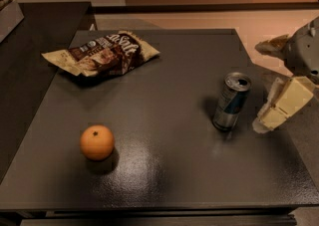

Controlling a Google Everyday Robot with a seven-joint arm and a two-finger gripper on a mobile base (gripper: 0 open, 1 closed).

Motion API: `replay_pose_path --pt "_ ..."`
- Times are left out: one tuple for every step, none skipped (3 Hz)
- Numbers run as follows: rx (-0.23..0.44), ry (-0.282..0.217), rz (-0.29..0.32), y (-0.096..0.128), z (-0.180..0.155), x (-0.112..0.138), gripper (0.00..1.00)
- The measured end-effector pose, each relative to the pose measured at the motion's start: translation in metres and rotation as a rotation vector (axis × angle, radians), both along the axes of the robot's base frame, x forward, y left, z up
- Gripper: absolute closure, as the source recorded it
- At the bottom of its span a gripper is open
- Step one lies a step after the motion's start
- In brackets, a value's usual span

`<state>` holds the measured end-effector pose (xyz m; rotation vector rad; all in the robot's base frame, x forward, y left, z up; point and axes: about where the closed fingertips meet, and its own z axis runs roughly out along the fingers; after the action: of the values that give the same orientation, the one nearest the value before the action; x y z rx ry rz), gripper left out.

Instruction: Knock redbull can over

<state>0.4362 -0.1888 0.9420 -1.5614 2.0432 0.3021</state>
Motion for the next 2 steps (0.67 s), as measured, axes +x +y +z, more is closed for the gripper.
replay_pose_path --pt "0.095 -0.002 0.009 0.013 -0.0057 -0.0005 0.0" --pt "0.165 -0.003 0.0 0.0202 -0.0126 0.001 0.0"
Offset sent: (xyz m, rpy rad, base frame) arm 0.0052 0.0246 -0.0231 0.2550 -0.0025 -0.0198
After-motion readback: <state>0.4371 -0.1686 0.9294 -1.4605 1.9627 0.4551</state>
